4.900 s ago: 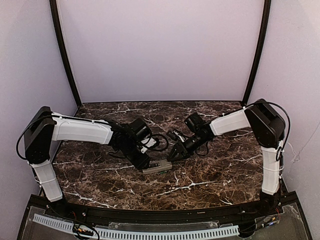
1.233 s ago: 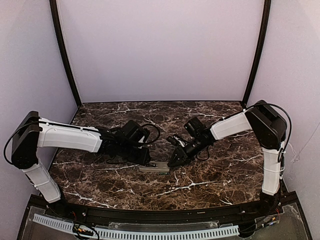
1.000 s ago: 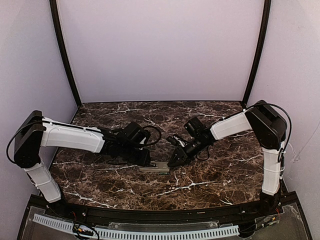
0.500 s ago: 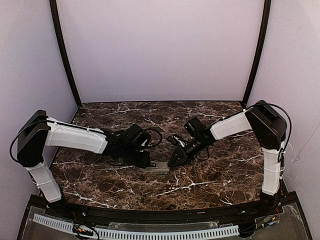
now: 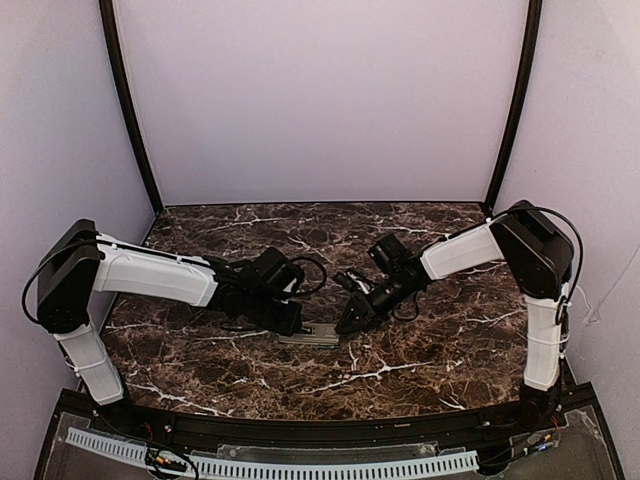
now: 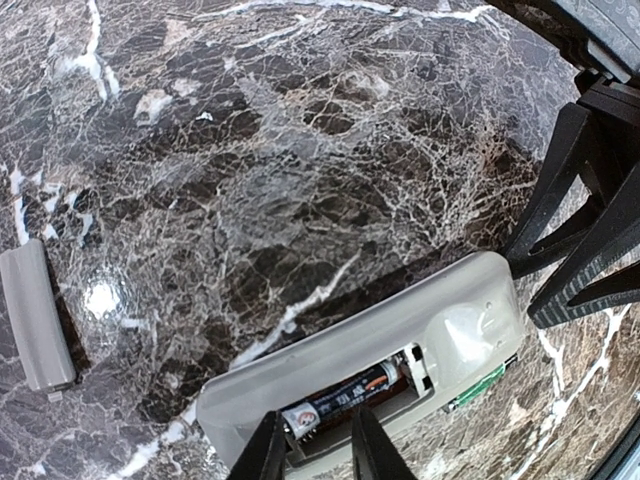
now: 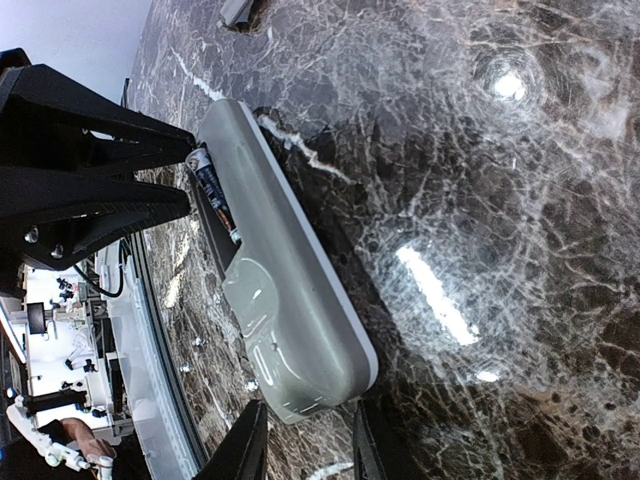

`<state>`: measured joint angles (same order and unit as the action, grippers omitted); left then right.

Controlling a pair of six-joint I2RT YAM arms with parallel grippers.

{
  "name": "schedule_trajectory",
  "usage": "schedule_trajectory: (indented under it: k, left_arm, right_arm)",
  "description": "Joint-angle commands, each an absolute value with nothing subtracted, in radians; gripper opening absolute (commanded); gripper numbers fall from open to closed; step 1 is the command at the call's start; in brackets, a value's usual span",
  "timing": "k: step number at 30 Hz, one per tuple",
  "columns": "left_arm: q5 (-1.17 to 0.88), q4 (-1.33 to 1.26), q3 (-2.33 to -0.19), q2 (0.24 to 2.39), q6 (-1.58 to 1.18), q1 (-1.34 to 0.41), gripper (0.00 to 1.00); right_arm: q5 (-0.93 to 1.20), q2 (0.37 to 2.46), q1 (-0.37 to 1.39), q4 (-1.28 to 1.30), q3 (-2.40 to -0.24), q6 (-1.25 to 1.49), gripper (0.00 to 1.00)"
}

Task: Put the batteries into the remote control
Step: Press the battery in the battery compartment.

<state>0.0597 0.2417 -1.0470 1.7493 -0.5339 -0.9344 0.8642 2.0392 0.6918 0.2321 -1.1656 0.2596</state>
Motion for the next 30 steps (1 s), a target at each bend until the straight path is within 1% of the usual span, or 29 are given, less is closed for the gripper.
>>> schedule_trajectory:
  k: [1, 12, 21, 30]
  left_arm:
    - [0.039, 0.255, -1.067, 1.762, -0.522, -0.938, 0.24]
    - [0.008, 0.243, -1.065, 1.791, -0.531, -0.939, 0.14]
    - [0.003, 0.217, -1.065, 1.816, -0.541, -0.939, 0.10]
    - [0.010, 0.225, -1.063, 1.850, -0.552, -0.957, 0.08]
  right_arm:
    - [0.877, 2.061, 0.700, 0.224, -1.180, 0.246, 0.28]
    - [0.889, 2.069, 0.701, 0.210, -1.175, 0.248, 0.27]
    - [0.903, 2.089, 0.701, 0.195, -1.186, 0.255, 0.25]
    - [0.910, 2.090, 0.701, 0.192, -1.190, 0.254, 0.24]
